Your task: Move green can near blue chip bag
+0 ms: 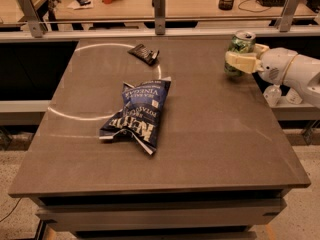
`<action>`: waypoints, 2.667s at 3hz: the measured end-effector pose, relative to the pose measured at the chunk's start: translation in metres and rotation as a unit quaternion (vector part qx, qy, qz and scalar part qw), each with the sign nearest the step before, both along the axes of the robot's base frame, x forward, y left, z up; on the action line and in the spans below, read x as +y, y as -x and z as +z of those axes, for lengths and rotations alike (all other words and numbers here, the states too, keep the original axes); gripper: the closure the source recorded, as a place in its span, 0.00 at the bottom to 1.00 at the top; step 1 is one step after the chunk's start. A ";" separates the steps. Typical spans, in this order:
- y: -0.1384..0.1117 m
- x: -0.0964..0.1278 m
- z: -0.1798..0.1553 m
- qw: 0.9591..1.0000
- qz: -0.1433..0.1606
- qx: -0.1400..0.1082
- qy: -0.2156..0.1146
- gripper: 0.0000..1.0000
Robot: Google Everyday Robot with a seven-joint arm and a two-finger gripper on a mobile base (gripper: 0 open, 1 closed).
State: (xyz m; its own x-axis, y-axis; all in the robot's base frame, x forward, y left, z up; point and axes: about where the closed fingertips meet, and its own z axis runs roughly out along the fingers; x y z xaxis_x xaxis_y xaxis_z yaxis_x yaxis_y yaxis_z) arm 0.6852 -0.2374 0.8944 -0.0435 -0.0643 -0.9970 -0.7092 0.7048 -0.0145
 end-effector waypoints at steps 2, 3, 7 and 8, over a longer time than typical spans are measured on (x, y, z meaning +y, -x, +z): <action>0.043 0.040 0.015 0.998 0.069 0.007 -0.012 1.00; 0.071 0.072 0.010 0.994 0.113 0.013 -0.003 1.00; 0.107 0.157 -0.010 0.981 0.194 0.018 0.012 1.00; 0.110 0.170 -0.015 0.979 0.204 0.019 0.014 1.00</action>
Offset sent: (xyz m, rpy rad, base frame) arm -0.0775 0.0648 0.0128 0.0187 0.0369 0.2325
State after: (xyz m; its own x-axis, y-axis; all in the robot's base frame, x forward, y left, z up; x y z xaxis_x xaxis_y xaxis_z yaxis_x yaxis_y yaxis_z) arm 0.5756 -0.0676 0.8794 -0.0459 -0.1104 -0.9928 -0.9317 0.3633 0.0027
